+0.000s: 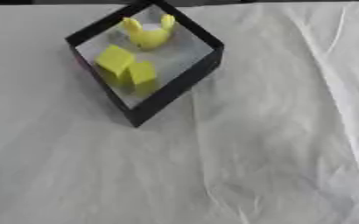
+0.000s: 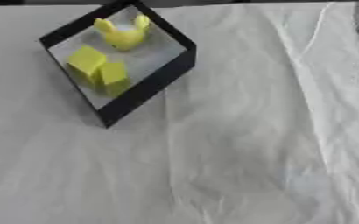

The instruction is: Pick up objects on the table and place them in the box.

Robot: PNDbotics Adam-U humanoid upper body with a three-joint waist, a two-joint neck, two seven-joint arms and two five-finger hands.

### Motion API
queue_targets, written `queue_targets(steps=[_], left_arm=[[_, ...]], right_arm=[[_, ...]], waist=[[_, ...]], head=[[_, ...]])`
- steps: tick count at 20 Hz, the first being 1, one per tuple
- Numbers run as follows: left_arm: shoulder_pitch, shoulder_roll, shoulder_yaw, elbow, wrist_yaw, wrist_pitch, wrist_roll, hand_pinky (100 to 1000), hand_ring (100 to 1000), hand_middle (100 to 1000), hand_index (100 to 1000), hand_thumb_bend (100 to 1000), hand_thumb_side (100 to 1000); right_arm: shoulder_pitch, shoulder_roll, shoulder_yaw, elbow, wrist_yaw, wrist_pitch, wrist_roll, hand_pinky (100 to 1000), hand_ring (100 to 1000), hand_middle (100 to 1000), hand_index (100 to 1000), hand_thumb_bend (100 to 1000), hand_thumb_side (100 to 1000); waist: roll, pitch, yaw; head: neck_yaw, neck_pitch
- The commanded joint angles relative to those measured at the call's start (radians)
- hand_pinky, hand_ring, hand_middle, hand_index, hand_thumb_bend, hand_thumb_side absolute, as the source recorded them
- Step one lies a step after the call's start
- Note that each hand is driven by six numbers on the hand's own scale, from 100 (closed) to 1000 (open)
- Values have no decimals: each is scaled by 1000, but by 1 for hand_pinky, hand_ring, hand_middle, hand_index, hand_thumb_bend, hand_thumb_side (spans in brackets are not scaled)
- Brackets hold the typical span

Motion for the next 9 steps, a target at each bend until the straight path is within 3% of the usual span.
queue_targets(steps=[1,4,5,6,9], left_arm=[[53,60,58,-79,94,-2,89,852,775,749,835,100,505],[129,59,92,-85,143,-38,165,854,775,751,839,100,540],[153,54,104,-86,153,-45,191,859,777,755,844,100,559],[175,45,115,-86,167,-58,217,858,779,758,847,100,574],[232,15,144,-86,216,-88,289,862,781,763,854,100,632]], right_arm=[[-4,-19,-14,-18,-1,-6,-4,879,749,721,836,100,363],[-3,-1,-13,-18,3,-9,-12,878,749,720,836,100,364],[-4,6,-12,-18,3,-11,-15,878,748,720,835,100,324],[-4,13,-11,-18,5,-13,-18,877,748,720,835,100,363],[-4,34,-7,-18,16,-24,-31,878,748,719,835,100,359]], waist=[[-9,-42,3],[-14,-39,7],[-17,-38,8],[-20,-36,9],[-27,-30,11]], head=[[-11,-8],[-14,-12],[-14,-13],[-15,-14],[-16,-20]])
